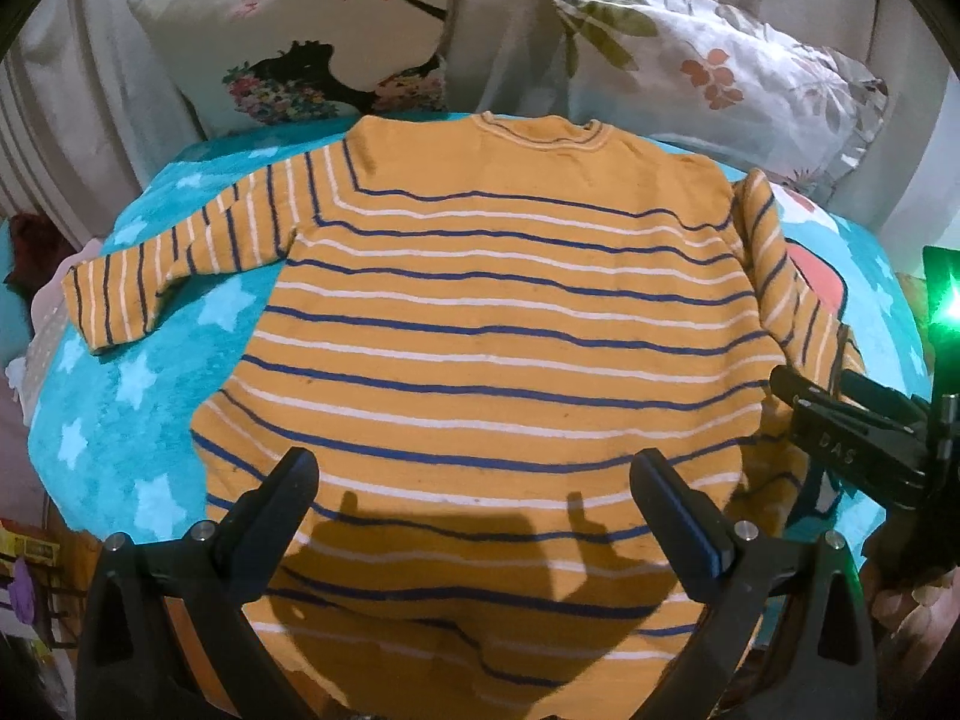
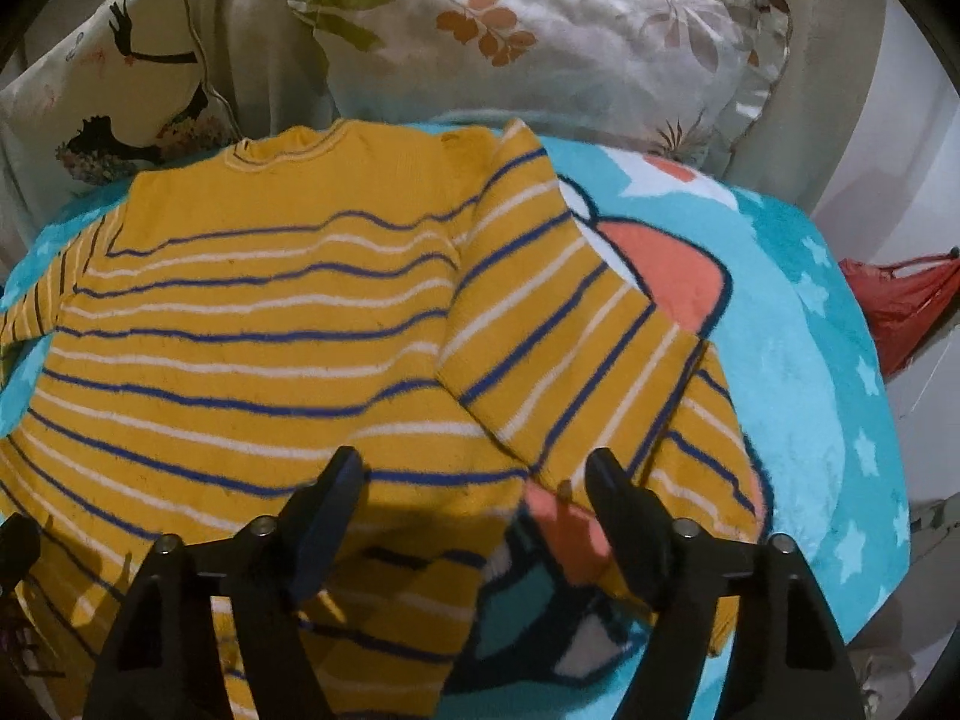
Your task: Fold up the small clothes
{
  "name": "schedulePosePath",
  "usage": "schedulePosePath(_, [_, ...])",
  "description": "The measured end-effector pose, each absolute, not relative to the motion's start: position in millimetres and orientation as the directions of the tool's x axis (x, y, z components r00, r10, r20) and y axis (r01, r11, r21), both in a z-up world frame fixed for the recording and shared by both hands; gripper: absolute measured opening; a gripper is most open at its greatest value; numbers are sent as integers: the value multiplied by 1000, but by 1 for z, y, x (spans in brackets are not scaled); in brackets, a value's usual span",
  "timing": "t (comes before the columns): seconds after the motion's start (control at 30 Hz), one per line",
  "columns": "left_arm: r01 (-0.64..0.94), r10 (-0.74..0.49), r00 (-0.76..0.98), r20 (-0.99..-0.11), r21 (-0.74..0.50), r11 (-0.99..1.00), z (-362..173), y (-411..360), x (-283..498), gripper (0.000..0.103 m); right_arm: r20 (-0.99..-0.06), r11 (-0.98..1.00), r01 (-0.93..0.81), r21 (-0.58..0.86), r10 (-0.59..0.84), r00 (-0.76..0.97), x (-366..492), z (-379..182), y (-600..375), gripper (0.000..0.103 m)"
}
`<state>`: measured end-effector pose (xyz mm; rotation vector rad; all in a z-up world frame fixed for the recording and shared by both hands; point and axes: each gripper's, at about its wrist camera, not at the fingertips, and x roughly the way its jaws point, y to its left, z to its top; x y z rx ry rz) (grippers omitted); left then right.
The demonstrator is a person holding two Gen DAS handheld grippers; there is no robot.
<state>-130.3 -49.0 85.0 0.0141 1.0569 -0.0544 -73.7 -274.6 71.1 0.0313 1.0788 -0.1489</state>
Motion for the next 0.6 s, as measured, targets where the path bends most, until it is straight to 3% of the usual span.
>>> schedulePosePath(0.4, [74, -51, 485, -873, -17, 997, 82, -65, -136, 103, -892, 988, 131, -83, -132, 433, -88, 71, -288, 76])
schedulePosePath(0.43, [74, -52, 484, -874, -18, 997, 82, -64, -136, 103, -889, 988, 134, -77, -129, 440, -89, 72, -292, 73])
schedulePosePath(0.5, [70, -57, 480, -876, -26, 997, 81, -61, -136, 103, -884, 987, 161, -24, -96, 457, -91, 77, -308, 52])
schedulePosePath(0.6, [49, -75, 470, -880, -59, 997, 80, -51, -136, 103, -879, 961, 264, 88, -50, 475, -97, 84, -357, 39])
